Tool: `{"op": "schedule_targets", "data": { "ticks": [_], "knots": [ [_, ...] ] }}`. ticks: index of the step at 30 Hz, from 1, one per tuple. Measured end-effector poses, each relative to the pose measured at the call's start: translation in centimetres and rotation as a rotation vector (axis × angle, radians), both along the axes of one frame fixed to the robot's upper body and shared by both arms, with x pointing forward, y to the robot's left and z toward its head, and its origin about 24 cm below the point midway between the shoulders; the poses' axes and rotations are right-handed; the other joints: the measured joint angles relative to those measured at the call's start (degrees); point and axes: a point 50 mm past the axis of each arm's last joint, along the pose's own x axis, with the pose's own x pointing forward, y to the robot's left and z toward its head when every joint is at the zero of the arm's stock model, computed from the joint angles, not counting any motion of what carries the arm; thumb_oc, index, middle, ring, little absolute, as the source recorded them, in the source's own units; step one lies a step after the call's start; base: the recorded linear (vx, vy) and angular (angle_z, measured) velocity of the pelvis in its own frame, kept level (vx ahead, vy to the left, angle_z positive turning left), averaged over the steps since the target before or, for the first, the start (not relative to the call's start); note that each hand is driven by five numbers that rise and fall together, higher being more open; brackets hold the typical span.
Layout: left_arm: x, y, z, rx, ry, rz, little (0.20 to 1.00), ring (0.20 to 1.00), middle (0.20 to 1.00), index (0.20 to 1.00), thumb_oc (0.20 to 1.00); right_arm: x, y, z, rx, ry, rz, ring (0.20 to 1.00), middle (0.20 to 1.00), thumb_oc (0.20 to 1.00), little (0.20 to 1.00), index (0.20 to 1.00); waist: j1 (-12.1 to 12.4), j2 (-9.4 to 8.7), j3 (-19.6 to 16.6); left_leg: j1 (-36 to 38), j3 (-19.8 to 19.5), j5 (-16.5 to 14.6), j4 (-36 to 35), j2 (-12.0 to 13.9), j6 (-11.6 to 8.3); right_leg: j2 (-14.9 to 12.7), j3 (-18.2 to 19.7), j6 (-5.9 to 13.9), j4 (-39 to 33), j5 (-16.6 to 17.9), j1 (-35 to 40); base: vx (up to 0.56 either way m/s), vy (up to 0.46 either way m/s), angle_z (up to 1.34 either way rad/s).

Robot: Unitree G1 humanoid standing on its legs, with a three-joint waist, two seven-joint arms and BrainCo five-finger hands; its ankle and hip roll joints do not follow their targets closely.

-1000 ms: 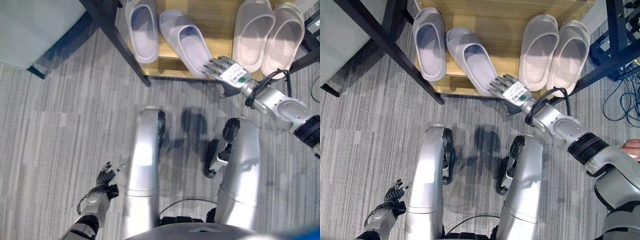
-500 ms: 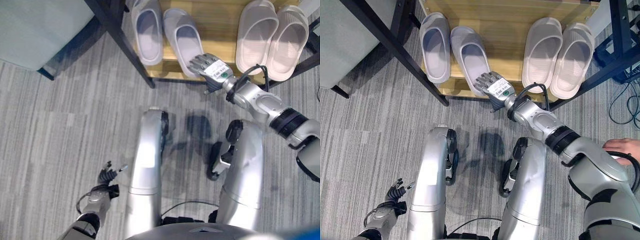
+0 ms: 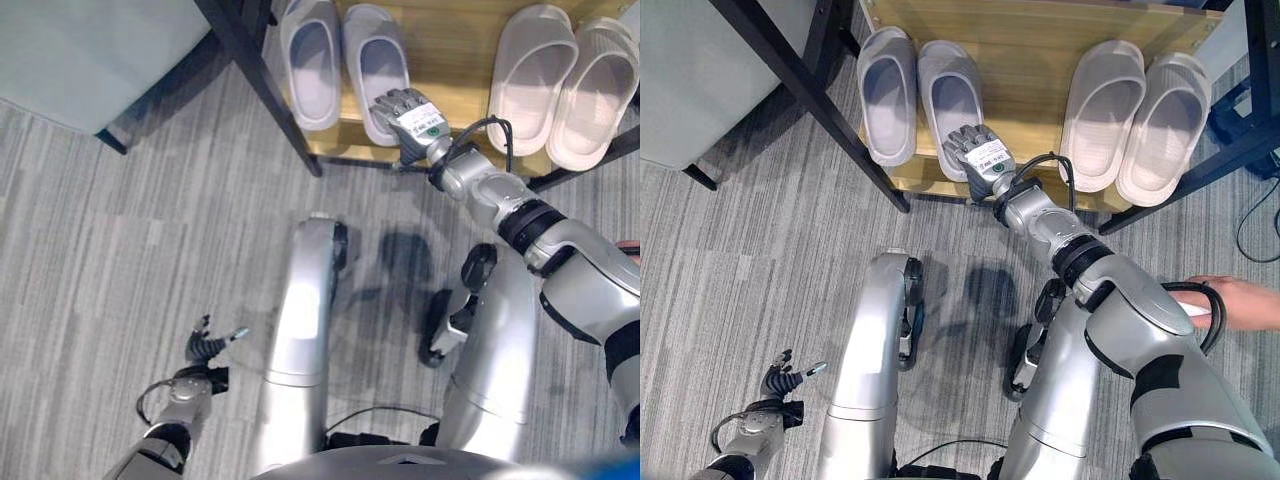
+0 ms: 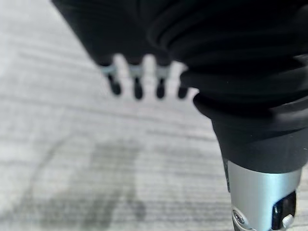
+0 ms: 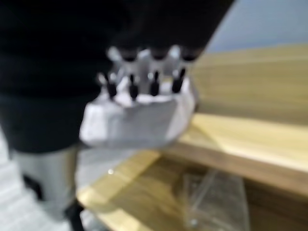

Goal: Arrange the slippers neatly on the shoe rack.

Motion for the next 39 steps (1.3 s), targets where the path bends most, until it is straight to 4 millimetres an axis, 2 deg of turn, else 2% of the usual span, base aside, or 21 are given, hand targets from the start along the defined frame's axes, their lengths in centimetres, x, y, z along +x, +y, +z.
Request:
{"op": "schedule_targets", "data": {
  "ticks": [10,15,18,22,26,28,30,32,34,37,38,39],
  "knots": [
    [1.6,0.1,1.1,0.119,-0.021,-0.091,1.000,1.000,1.000,1.000,1.000,0.7,0.7,0.3,0.052,-0.020,-0.046,1.000,1.000,1.000,1.000,1.000,-0.1,0.63,0.0,0.0,0.0,-0.1,0.3,-0.5,-0.31,-0.5,0.3,0.01,1.0,-0.9,-0.1,0.01,0.025,0.03],
    [1.7,0.2,1.3,0.141,-0.021,-0.104,1.000,1.000,1.000,1.000,1.000,0.9,2.1,0.1,0.104,0.007,-0.045,1.000,1.000,1.000,1.000,1.000,0.1,0.91,0.0,0.0,0.1,-0.1,0.5,-0.6,-0.37,-0.5,0.4,0.16,1.1,-1.0,0.0,0.00,0.007,0.00],
    [1.7,0.2,1.2,0.149,-0.019,-0.102,1.000,1.000,1.000,1.000,1.000,1.0,2.9,0.3,0.135,0.017,-0.047,1.000,1.000,1.000,1.000,1.000,1.4,0.98,0.0,0.0,0.1,-0.3,0.4,-0.7,-0.71,-0.5,0.5,-0.07,1.4,-1.3,-0.2,0.00,-0.004,0.01],
    [0.5,0.9,0.5,0.188,0.043,-0.084,1.000,1.000,1.000,1.000,1.000,0.9,3.4,1.1,0.143,0.000,-0.024,1.000,1.000,1.000,1.000,1.000,1.2,0.97,0.0,-0.2,0.0,-0.7,0.9,-0.8,-1.31,-0.9,0.5,-0.28,2.2,-2.1,-0.4,0.00,-0.017,0.04],
    [0.7,0.8,0.6,0.193,0.040,-0.095,1.000,1.000,1.000,1.000,1.000,0.7,3.3,1.9,0.159,-0.040,-0.001,1.000,1.000,1.000,1.000,1.000,0.4,0.91,0.0,-0.2,0.0,-0.7,1.1,-0.8,-1.35,-0.8,0.6,-0.31,2.4,-2.2,-0.5,0.00,0.000,0.00],
    [0.4,0.7,0.4,0.190,0.047,-0.094,1.000,1.000,1.000,1.000,1.000,-0.2,3.4,3.5,0.149,-0.111,0.074,1.000,1.000,1.000,1.000,1.000,-0.6,0.70,0.1,-0.3,-0.1,-0.8,1.3,-0.7,-1.45,-0.6,0.6,-0.30,2.4,-2.2,-0.7,-0.01,-0.014,-0.03],
    [0.4,0.5,0.3,0.183,0.050,-0.095,1.000,1.000,1.000,1.000,1.000,-0.4,3.3,4.2,0.125,-0.162,0.093,1.000,1.000,1.000,1.000,1.000,-1.0,0.61,0.0,-0.2,-0.1,-1.0,1.5,-0.5,-1.40,-0.5,0.6,-0.29,2.5,-2.2,-0.5,-0.02,-0.016,-0.06],
    [0.8,0.3,0.4,0.176,0.036,-0.098,1.000,1.000,1.000,1.000,1.000,-0.6,2.7,4.5,0.107,-0.182,0.089,1.000,1.000,1.000,1.000,1.000,-1.3,0.60,0.0,-0.1,-0.1,-1.0,1.7,-0.5,-1.39,-0.3,0.6,-0.23,2.5,-2.1,-0.5,-0.02,-0.018,-0.03],
    [1.0,0.0,0.4,0.168,0.030,-0.102,1.000,1.000,1.000,1.000,1.000,-0.8,3.1,4.6,0.101,-0.191,0.109,1.000,1.000,1.000,1.000,1.000,-1.6,0.58,0.0,0.0,-0.1,-1.2,1.9,-0.2,-1.28,0.1,0.6,-0.04,2.5,-2.1,-0.4,-0.05,-0.063,-0.06],
    [2.4,-1.2,0.9,0.133,-0.017,-0.128,1.000,1.000,1.000,1.000,1.000,-1.9,4.0,5.6,0.148,-0.232,0.185,1.000,1.000,1.000,1.000,1.000,-2.5,0.23,0.1,0.3,0.1,-1.2,1.3,0.1,-1.22,0.4,0.8,0.13,2.4,-1.9,-0.4,-0.07,-0.087,-0.01],
    [3.1,-1.4,1.3,0.127,-0.039,-0.133,1.000,1.000,1.000,1.000,1.000,-2.3,3.9,5.9,0.190,-0.246,0.195,1.000,1.000,1.000,1.000,1.000,-2.5,-0.28,0.0,0.5,0.2,-1.0,0.4,0.1,-1.24,0.4,0.8,-0.07,1.7,-1.8,-0.4,-0.21,-0.079,0.00],
    [4.7,-1.7,2.4,0.109,-0.103,-0.114,1.000,1.000,1.000,1.000,1.000,-3.2,3.1,6.4,0.316,-0.274,0.219,1.000,1.000,1.000,1.000,1.000,-2.4,-2.15,0.1,1.7,0.6,0.0,-3.3,0.3,-1.45,0.3,0.1,-1.04,-1.5,-0.8,0.0,-0.27,-0.006,0.00]
  ]
}}
